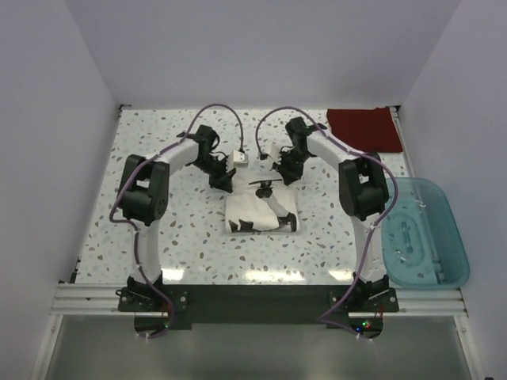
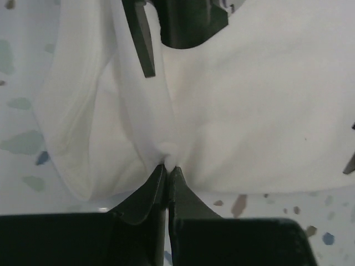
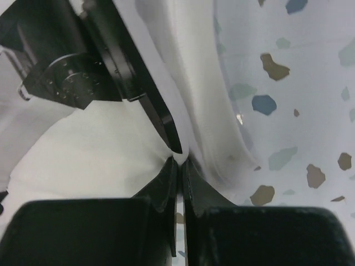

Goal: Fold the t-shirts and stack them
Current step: Fold the tshirt

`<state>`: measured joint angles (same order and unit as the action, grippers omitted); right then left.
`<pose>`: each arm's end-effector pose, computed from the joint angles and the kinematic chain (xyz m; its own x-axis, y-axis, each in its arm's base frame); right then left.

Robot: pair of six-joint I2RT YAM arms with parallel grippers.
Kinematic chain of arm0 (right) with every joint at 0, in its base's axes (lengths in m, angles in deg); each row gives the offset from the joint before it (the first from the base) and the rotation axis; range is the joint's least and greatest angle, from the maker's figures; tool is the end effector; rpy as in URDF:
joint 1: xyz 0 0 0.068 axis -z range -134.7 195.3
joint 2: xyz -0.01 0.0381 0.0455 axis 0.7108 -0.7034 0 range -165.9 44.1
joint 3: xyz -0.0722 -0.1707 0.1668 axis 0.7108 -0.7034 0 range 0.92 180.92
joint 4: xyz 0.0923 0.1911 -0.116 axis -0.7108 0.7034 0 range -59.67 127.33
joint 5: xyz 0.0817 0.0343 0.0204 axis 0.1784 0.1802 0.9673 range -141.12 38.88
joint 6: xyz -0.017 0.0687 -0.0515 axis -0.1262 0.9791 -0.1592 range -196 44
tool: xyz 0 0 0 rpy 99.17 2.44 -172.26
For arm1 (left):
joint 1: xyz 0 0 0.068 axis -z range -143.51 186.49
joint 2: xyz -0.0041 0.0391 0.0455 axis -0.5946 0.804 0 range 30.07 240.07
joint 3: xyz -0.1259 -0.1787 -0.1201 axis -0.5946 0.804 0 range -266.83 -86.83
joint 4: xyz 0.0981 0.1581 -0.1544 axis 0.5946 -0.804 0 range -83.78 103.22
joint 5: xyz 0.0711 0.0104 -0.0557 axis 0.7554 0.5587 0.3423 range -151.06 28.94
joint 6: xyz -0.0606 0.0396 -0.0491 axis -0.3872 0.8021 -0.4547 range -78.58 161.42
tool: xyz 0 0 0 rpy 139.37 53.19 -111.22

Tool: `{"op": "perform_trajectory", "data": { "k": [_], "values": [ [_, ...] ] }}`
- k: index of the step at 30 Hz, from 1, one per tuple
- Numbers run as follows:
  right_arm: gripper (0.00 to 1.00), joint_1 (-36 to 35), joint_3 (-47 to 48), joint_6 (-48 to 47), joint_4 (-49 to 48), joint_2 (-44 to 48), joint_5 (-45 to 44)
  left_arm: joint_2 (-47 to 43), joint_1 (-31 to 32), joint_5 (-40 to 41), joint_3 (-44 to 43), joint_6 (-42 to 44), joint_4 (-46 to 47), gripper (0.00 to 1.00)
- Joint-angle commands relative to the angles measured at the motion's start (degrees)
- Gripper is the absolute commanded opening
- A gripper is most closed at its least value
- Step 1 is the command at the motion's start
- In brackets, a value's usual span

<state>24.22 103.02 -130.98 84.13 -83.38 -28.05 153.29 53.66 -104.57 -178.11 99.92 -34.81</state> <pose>0.3821 0.1799 0.1191 -0.1987 -0.8842 -0.4229 -0.9799 0.1881 0.0671 0.3623 -0.1679 0.1182 -0.2112 0.7125 -0.6691 0.9739 0.0955 -0.2058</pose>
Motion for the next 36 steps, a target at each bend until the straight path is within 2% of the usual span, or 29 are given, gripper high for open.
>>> {"op": "perform_trajectory", "data": {
  "k": [1,5,8,13,17,21,25,31,36],
  "values": [
    [0.00,-3.1,-3.4,-0.8,-1.9,2.3,2.0,-10.9,-0.3,-2.5,9.7,-3.0,0.9,0.00],
    [0.00,-3.5,-9.4,0.0,-0.6,9.3,4.7,-18.0,-0.3,-3.5,15.8,-5.4,2.2,0.00],
    [0.00,-3.4,-11.3,0.4,1.6,14.2,5.6,-20.3,-0.3,-4.7,15.0,-6.6,0.8,0.00],
    [0.00,-2.1,-6.7,-2.1,7.3,16.6,6.7,-20.9,-0.3,-6.5,9.4,-6.9,-2.4,0.00],
    [0.00,-1.2,-4.4,-6.2,11.0,13.0,5.8,-16.8,-0.3,-5.3,4.9,-7.5,-1.5,0.00],
    [0.00,-0.5,-1.8,-6.7,10.3,7.4,3.7,-9.2,-0.6,-4.2,1.2,-9.6,0.8,0.00],
    [0.00,0.1,1.3,-5.1,5.9,1.9,0.3,-4.0,-1.7,-4.2,-0.4,-12.7,3.4,0.00],
    [0.00,0.6,8.8,-1.5,6.6,-3.6,0.0,1.8,-4.7,-1.8,-3.2,-16.7,7.1,0.00],
    [0.00,0.7,13.3,2.6,10.7,-5.1,2.5,2.7,-7.1,-6.6,-7.1,-15.7,3.3,0.00]
  ]
}}
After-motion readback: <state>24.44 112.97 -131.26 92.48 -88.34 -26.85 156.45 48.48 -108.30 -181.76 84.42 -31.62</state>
